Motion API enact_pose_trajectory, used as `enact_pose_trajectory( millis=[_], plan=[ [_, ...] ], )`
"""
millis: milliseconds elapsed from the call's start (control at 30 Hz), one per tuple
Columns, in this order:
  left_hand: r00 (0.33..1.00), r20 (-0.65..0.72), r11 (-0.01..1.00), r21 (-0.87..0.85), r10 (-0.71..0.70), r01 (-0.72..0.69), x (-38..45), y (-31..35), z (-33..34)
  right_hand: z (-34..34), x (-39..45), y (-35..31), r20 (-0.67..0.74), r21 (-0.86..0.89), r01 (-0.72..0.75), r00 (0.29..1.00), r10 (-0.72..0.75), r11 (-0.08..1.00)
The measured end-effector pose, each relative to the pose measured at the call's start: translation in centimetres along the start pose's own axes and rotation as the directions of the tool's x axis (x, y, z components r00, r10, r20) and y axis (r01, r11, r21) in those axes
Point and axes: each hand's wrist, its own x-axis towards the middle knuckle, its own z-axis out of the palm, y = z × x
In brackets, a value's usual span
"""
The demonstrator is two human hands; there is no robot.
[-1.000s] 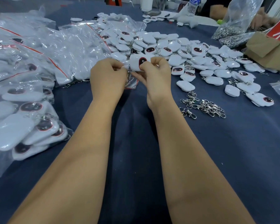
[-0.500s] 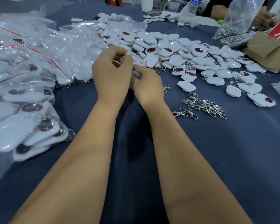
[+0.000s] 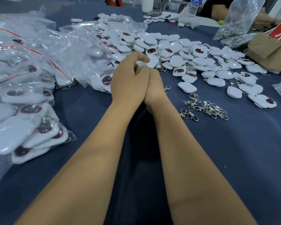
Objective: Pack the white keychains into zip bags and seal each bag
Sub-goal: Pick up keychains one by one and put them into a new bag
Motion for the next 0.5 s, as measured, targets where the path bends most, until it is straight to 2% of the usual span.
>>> enact_pose_trajectory(
  millis=[67, 100, 167, 200, 267, 300, 367, 433, 500],
  plan=[
    [0.991, 0.037, 0.986, -0.1, -0.128, 0.132, 0.3, -0.3, -0.1, -0.1, 0.6, 0.5, -0.103, -0.074, -0.001, 0.995, -0.007, 0.997],
    [0.984, 0.056, 0.978, -0.112, -0.171, 0.177, 0.4, -0.5, -0.2, -0.1, 0.7, 0.7, -0.139, -0.17, 0.025, 0.989, -0.049, 0.985],
    [0.972, 0.073, 0.972, -0.066, -0.221, 0.226, 0.7, -0.7, -0.2, 0.0, 0.8, 0.7, -0.207, -0.183, 0.032, 0.976, -0.071, 0.983],
    [0.971, 0.068, 0.974, 0.019, -0.228, 0.227, 0.8, -0.9, -0.2, 0.0, 0.9, 0.5, -0.259, -0.133, 0.025, 0.964, -0.059, 0.991],
    [0.981, 0.032, 0.935, 0.31, -0.192, 0.173, 1.0, -1.2, -0.1, -0.3, 1.0, 0.2, -0.402, -0.034, 0.044, 0.914, -0.054, 0.998],
    [0.986, 0.0, 0.891, 0.427, -0.168, 0.152, 1.0, -1.5, -0.2, -0.5, 1.2, 0.1, -0.451, -0.043, 0.046, 0.89, -0.061, 0.998],
    [0.984, -0.104, 0.846, 0.502, -0.147, 0.18, 1.1, -2.1, -0.7, -0.8, 1.5, 0.2, -0.49, -0.133, 0.012, 0.868, -0.076, 0.991],
    [0.963, -0.231, 0.885, 0.408, -0.137, 0.224, 1.6, -2.5, -1.4, -1.1, 2.3, 0.7, -0.48, -0.278, -0.026, 0.87, -0.115, 0.96],
    [0.923, -0.36, 0.966, 0.156, -0.138, 0.205, 2.3, -2.8, -2.1, -1.3, 3.4, 0.5, -0.45, -0.414, -0.019, 0.873, -0.186, 0.91]
  ],
)
